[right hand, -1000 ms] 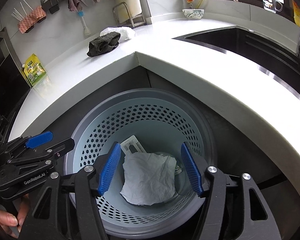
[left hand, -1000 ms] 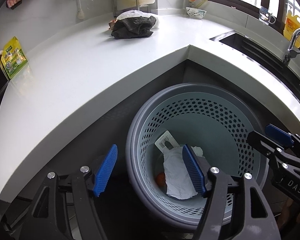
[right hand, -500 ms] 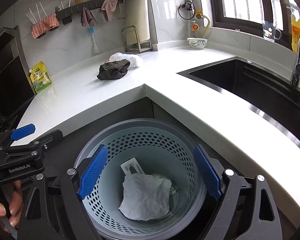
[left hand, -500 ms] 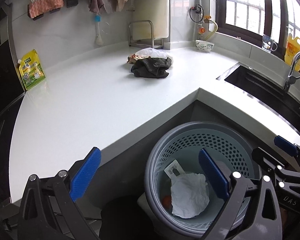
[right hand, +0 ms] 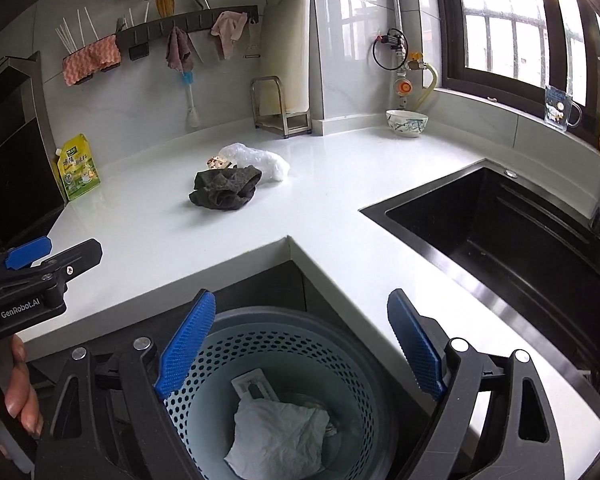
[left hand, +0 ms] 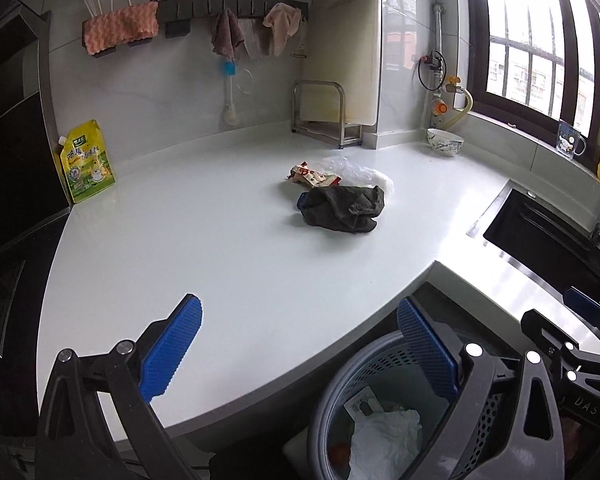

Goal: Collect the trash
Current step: 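Move both tools back over the counter toward the dark cloth, then grasp the dark grey cloth with the left tool while the right tool grasps the clear plastic bag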

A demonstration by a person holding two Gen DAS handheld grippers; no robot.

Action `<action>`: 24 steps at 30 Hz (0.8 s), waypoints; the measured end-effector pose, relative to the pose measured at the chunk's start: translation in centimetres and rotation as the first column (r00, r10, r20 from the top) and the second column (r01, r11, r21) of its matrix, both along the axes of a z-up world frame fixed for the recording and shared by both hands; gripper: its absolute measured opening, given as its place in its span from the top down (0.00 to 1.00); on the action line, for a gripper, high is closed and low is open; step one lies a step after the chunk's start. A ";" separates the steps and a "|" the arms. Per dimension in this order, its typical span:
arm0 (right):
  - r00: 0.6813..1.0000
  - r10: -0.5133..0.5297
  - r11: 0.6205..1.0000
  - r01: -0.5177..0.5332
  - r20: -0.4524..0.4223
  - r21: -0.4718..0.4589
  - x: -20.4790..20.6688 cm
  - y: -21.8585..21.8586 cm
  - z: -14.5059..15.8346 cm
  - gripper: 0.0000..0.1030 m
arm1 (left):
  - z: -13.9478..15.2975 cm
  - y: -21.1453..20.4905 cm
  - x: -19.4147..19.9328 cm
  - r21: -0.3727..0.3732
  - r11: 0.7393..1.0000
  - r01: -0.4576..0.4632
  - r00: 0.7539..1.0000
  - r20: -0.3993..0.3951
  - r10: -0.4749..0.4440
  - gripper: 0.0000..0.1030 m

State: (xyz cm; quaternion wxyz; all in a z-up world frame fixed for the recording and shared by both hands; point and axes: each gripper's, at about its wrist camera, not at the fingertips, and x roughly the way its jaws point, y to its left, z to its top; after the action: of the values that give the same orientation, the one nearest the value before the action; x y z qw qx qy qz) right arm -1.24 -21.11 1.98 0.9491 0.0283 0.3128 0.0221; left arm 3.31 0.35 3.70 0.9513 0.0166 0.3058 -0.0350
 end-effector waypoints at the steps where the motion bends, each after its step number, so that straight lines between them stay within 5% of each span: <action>1: 1.000 0.018 1.000 -0.018 0.002 0.006 0.9 -0.3 0.3 0.19 | 0.1 -0.1 0.6 -0.007 1.000 -0.008 1.000 0.000 0.008 0.06; 11: 0.980 0.198 0.980 -0.198 -0.012 0.008 12.0 -1.9 2.5 0.19 | -0.3 -1.5 6.5 -0.043 0.992 -0.118 0.992 -0.053 0.116 0.06; 24: 0.886 0.432 0.898 -0.440 -0.166 -0.012 26.4 2.3 -0.4 0.19 | -1.9 -2.9 11.9 -0.036 0.984 -0.175 0.979 -0.117 0.170 0.06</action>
State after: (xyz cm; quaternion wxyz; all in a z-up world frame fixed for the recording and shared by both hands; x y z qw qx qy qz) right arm 25.19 -18.76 1.63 0.8923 -0.0644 0.3863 0.2247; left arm 15.17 -2.55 1.77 0.9320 -0.0340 0.3586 0.0397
